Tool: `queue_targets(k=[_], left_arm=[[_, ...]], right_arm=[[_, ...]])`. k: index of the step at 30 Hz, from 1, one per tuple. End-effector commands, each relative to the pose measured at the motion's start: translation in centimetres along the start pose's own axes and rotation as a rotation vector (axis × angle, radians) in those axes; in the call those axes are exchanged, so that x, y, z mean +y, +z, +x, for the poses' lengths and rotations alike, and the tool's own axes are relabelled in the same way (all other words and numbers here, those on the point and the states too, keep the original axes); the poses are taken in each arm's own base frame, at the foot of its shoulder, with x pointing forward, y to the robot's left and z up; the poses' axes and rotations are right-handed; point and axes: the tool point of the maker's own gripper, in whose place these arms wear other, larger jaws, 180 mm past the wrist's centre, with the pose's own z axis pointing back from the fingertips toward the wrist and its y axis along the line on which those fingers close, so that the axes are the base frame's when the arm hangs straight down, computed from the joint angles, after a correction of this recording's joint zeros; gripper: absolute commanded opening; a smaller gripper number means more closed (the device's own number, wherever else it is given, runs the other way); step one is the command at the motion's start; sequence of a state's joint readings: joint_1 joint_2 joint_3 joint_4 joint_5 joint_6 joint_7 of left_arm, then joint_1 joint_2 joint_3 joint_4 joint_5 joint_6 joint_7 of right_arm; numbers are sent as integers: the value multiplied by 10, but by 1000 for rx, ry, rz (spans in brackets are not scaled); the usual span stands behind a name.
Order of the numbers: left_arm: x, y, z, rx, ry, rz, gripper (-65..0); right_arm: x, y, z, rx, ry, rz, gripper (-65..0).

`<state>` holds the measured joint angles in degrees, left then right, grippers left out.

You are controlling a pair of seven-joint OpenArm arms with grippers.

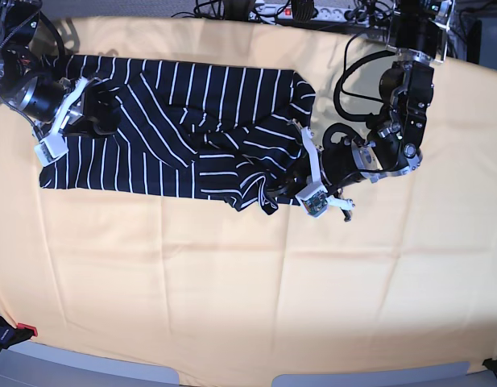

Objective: Fold the T-shirt properly

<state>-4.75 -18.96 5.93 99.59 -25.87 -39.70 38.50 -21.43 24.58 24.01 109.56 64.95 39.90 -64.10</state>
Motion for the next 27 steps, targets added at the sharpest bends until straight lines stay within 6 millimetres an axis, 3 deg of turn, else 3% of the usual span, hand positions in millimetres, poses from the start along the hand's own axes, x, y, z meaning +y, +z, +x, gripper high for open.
queue_targets(k=[1,5,9,13,17,21,22,27], left_arm=[[-3,5,29,-89,-13,-25,-650],[-27,12,54,-169,31,-121,-650],[-19,14,49,-115,-37,-65,-650],[13,32,49,-80,-106,73,-650],[79,77,56,-131,47,359,-645],[87,90,45,-150,125,393,-234],[88,90,39,-158,178,404,-191],[76,73,15,-162,324,401,-184]], right_arm=[[1,4,14,-43,25,3,-526],[1,4,14,-43,25,3,-526],[1,4,14,-43,25,3,-526],[1,4,14,-43,25,3,-526],[1,4,14,-43,25,3,-526],[1,4,14,-43,25,3,-526],[1,4,14,-44,25,3,-526],[1,4,14,-44,25,3,-526]])
